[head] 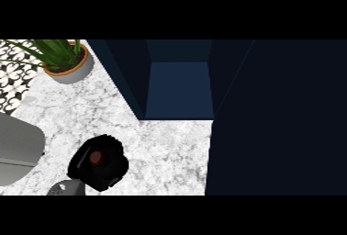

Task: Pick up the wine, place it into the cabinet and close the cabinet

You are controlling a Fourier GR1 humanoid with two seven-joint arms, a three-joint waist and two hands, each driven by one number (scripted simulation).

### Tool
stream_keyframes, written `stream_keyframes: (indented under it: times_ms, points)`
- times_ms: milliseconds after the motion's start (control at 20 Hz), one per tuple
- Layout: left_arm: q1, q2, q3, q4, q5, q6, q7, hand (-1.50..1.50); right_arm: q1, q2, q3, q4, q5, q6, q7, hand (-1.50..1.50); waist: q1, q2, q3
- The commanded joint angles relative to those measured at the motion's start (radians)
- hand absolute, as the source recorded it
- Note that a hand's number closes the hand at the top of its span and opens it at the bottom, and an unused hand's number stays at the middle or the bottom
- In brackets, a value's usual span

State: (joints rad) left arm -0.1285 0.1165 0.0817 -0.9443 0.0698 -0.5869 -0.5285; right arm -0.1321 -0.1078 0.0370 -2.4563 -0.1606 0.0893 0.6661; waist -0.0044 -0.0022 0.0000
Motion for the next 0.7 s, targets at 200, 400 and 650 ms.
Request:
stream_keyframes:
  times_ms: [200,400,650]
  points:
    - [0.12,-0.01,0.128,-0.12,0.016,0.257,-0.065,1.5,0.005,0.007,0.011,-0.078,-0.014,-0.009,0.027,-1.5,0.015,-0.004,0.001]
    - [0.153,0.01,0.159,-0.149,0.033,0.255,-0.125,1.5,0.056,-0.004,-0.038,-0.108,-0.092,0.018,0.018,-1.5,0.004,-0.001,0.0]
    - [0.073,-0.002,0.166,-0.191,0.005,0.357,-0.119,1.5,0.023,-0.006,-0.066,-0.056,-0.108,0.032,0.002,-1.5,0.001,0.001,0.0]
